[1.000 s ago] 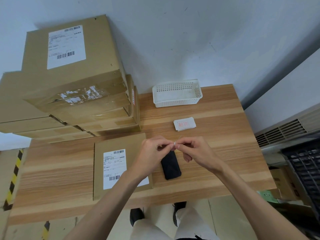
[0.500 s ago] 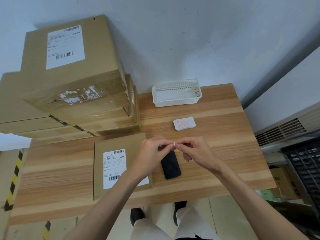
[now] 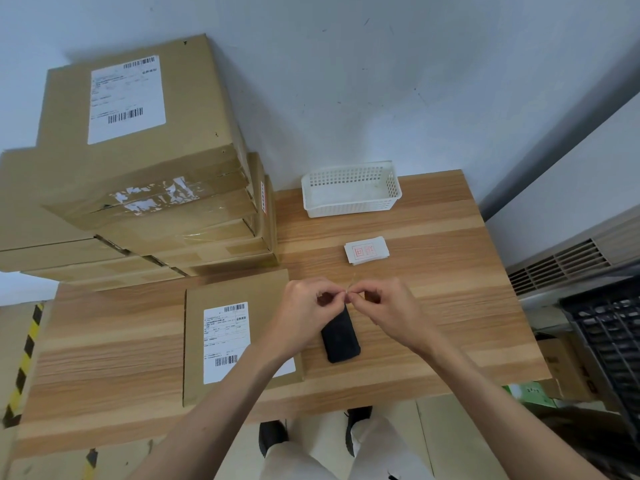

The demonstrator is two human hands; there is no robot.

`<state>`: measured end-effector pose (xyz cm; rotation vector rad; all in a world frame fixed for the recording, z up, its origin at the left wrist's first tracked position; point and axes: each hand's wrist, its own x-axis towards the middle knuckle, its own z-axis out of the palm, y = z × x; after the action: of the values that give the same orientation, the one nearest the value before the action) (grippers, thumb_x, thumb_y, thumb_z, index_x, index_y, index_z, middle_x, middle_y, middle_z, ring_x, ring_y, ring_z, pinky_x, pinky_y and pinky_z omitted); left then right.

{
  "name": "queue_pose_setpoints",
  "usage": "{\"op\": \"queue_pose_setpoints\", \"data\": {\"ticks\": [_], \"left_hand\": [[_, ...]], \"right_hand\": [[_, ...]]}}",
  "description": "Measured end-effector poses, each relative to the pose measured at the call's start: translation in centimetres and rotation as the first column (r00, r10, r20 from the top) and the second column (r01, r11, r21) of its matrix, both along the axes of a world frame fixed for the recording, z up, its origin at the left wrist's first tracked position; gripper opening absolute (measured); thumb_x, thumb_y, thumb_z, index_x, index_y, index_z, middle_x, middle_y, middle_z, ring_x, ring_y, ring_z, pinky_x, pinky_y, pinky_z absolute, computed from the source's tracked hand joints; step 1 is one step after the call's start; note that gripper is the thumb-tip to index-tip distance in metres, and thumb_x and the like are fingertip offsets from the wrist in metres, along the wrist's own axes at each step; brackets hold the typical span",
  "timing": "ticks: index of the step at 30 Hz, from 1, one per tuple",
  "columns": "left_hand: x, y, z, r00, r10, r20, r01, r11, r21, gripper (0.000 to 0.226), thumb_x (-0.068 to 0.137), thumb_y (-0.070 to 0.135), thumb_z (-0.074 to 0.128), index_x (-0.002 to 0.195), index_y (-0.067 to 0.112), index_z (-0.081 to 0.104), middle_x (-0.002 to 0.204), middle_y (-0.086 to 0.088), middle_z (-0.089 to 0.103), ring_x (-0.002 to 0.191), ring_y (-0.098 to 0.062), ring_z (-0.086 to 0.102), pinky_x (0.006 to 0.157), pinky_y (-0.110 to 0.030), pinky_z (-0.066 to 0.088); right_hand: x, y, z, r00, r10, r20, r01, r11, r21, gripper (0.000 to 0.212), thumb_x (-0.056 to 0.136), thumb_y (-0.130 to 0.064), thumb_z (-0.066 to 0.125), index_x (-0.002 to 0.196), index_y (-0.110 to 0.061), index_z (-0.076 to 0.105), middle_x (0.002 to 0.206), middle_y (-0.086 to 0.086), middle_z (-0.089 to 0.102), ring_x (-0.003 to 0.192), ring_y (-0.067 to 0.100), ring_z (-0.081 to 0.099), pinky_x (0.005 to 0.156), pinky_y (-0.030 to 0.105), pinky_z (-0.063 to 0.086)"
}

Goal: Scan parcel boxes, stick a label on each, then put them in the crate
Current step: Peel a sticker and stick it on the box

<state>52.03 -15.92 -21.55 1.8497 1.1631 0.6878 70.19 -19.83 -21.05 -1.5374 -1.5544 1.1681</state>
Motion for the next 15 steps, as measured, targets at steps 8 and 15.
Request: {"op": "queue_pose_setpoints", "data": {"ticks": [8, 15], "left_hand": [[0.7, -0.4, -0.3, 0.991, 0.129, 0.038, -0.124, 0.985, -0.122, 0.016, 0.087, 0.007, 0.072, 0.079, 0.021, 0.073, 0.077, 0.012, 0.07, 0.074, -0.007, 0.063, 0.065, -0.016, 0.048], [0.9, -0.3, -1.1, 0.986, 0.153, 0.059, -0.141, 0.976, -0.169, 0.011, 0.088, 0.011, 0.074, 0.082, 0.02, 0.076, 0.08, 0.012, 0.071, 0.078, -0.009, 0.064, 0.068, -0.019, 0.05]], "right_hand": [[-0.5, 0.2, -0.4, 0.977, -0.161, -0.136, 0.142, 0.98, -0.142, 0.012, 0.097, -0.009, 0.062, 0.089, -0.005, 0.07, 0.056, -0.018, 0.056, 0.051, 0.005, 0.045, 0.053, 0.025, 0.037], [-0.5, 0.8, -0.9, 0.972, -0.133, -0.194, 0.099, 0.979, -0.176, 0.016, 0.102, -0.012, 0.059, 0.091, -0.008, 0.07, 0.054, -0.013, 0.056, 0.049, 0.009, 0.048, 0.049, 0.024, 0.039]]}}
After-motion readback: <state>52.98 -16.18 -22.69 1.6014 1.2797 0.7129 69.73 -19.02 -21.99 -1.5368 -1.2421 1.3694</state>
